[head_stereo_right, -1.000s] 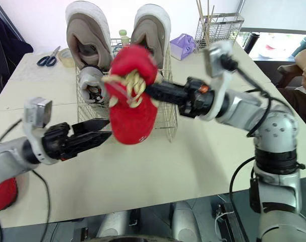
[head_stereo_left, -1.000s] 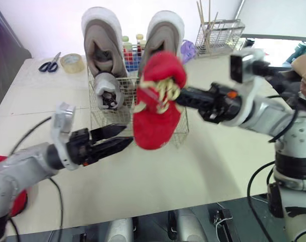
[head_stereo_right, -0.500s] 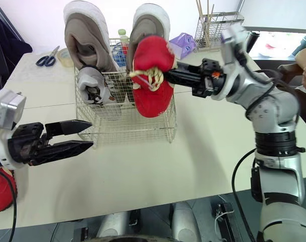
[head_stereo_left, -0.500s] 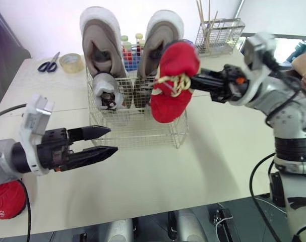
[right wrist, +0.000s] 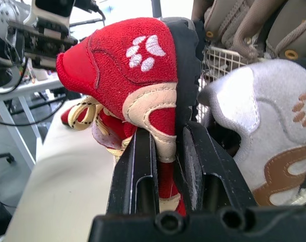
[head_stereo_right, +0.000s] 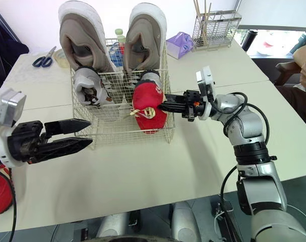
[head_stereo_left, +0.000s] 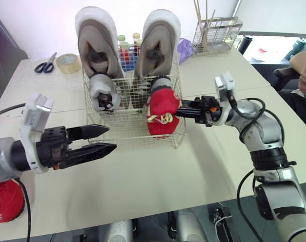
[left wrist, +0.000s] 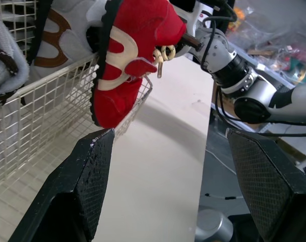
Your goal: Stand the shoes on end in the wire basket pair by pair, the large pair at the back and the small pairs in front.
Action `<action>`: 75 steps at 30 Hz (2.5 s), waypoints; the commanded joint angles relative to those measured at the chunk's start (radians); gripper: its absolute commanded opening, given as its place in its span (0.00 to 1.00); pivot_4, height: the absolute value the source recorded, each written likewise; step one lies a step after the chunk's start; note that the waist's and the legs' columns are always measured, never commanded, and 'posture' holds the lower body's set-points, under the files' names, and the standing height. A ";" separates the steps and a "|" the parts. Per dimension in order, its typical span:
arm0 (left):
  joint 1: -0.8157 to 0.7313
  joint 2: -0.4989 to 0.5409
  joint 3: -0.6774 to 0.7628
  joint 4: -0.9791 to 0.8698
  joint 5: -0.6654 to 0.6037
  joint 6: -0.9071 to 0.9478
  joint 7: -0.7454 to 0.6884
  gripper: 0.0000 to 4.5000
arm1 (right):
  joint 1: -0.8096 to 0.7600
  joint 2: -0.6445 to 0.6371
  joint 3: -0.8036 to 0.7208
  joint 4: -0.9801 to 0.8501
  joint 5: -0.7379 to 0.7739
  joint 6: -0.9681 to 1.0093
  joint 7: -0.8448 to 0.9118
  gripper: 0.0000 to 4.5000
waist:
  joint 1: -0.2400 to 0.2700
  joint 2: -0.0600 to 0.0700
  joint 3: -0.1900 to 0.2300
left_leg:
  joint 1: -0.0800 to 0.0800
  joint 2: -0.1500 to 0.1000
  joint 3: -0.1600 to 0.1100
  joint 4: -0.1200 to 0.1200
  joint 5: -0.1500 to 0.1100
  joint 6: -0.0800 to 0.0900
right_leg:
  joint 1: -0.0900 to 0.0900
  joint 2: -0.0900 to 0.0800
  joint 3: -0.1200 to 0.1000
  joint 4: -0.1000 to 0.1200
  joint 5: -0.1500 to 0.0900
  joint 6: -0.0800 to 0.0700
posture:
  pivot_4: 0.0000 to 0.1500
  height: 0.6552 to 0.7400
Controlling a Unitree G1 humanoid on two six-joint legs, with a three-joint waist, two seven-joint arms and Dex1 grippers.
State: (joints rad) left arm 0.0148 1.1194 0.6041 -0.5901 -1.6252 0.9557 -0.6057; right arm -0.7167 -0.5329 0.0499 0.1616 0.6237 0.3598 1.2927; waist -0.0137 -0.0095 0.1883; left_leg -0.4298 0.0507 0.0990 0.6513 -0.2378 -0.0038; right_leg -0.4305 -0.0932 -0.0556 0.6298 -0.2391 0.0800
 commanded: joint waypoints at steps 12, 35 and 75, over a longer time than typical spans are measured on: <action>0.006 -0.016 -0.003 0.008 0.048 -0.005 -0.020 0.82 | 0.043 -0.013 -0.022 -0.026 -0.059 -0.019 0.029 0.99 | -0.001 0.000 0.000 | 0.003 0.000 0.000 0.000 0.001 -0.002 | 0.002 0.000 0.000 0.001 0.000 0.000 | 1.00 1.00; 0.027 -0.051 -0.001 0.020 0.117 -0.013 -0.050 0.82 | 0.091 -0.137 -0.115 -0.301 0.068 0.241 -0.090 0.99 | 0.001 0.000 0.000 | 0.003 0.000 0.000 -0.001 0.001 -0.002 | 0.002 0.000 0.000 0.000 0.000 -0.001 | 1.00 1.00; -0.021 -0.141 -0.078 0.016 0.313 -0.060 -0.046 0.82 | 0.014 0.049 0.276 -0.668 -0.370 0.379 -0.681 0.01 | 0.001 -0.003 -0.002 | 0.003 0.000 0.001 0.000 0.001 -0.002 | 0.001 -0.001 0.001 0.001 0.000 -0.001 | 1.00 1.00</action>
State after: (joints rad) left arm 0.0080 0.9774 0.5221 -0.5702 -1.3173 0.9212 -0.6466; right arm -0.6893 -0.4920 0.3435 -0.4705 0.2537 0.7224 0.6174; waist -0.0126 -0.0124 0.1865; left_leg -0.4270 0.0505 0.0999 0.6509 -0.2366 -0.0055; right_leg -0.4293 -0.0941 -0.0551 0.6303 -0.2392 0.0795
